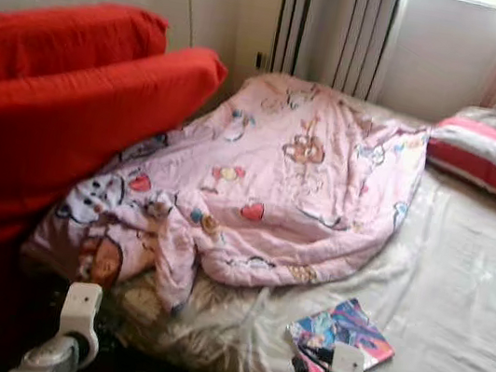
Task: Clean up the room
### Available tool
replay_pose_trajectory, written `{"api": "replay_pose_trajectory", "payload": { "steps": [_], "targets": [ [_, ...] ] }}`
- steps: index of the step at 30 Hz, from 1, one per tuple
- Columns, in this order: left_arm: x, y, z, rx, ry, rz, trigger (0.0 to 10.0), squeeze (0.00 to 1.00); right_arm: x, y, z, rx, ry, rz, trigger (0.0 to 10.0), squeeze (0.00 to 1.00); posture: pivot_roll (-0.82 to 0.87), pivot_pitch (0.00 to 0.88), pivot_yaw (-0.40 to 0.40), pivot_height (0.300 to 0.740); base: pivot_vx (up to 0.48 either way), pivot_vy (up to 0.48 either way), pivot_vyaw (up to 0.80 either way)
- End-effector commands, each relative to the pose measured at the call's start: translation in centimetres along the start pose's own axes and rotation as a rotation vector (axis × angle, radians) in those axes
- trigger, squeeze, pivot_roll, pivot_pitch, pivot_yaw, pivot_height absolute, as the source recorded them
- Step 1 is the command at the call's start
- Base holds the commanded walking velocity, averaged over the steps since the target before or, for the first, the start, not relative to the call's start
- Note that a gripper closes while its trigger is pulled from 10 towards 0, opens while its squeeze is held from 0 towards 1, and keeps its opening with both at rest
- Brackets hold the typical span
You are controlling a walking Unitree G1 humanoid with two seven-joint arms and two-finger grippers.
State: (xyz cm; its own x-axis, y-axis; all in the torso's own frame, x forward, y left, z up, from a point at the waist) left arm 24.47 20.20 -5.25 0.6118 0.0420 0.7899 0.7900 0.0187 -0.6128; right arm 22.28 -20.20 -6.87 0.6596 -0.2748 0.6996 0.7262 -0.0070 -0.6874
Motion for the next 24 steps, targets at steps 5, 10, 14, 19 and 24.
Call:
{"api": "replay_pose_trajectory", "payload": {
  "steps": [5, 10, 14, 19, 24],
  "targets": [
    [0.65, 0.29, -0.65, -0.024, 0.002, -0.013, 10.0, 0.00, -0.10, -0.32, -1.34, -0.099, 0.040, -0.026, 10.0, 0.00, 0.01, 0.000, -0.020, 0.652, 0.000, 0.000, 0.00],
    [0.65, 0.29, -0.66, -0.025, 0.002, -0.013, 10.0, 0.00, -0.13, -0.35, -1.41, -0.111, 0.061, -0.032, 10.0, 0.00, 0.01, 0.000, -0.020, 0.652, 0.000, 0.000, -0.10],
    [0.64, 0.29, -0.64, -0.026, 0.005, -0.011, 10.0, 0.00, -0.10, -0.36, -1.39, -0.115, 0.076, -0.040, 10.0, 0.00, 0.01, 0.000, -0.019, 0.652, 0.000, 0.000, -0.55],
    [0.67, 0.29, -0.60, -0.026, 0.007, -0.012, 10.0, 0.00, -0.09, -0.36, -1.27, -0.112, 0.122, -0.057, 10.0, 0.00, 0.01, 0.000, -0.016, 0.652, 0.000, 0.000, -0.21],
    [0.74, 0.26, -0.57, -0.032, 0.005, -0.022, 10.0, 0.00, -0.12, -0.37, -1.13, -0.101, 0.156, -0.068, 10.0, 0.09, 0.01, 0.000, -0.011, 0.652, 0.000, 0.000, 0.00]
  ]
}}
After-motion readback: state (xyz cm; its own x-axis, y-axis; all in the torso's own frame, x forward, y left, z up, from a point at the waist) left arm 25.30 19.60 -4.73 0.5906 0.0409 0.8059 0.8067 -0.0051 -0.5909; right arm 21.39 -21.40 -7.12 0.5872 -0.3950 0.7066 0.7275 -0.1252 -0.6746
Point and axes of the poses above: a point about 5 cm out from each wrist's last joint towards the gripper, its own y axis pointing out of the wrist towards the gripper, its own x axis along the axis of the wrist's last joint, z = x × y, the point moved 1 cm from there along y, pointing out of the wrist towards the gripper, and after that the axes turned 3 degrees about y, right-handed, at the moved point
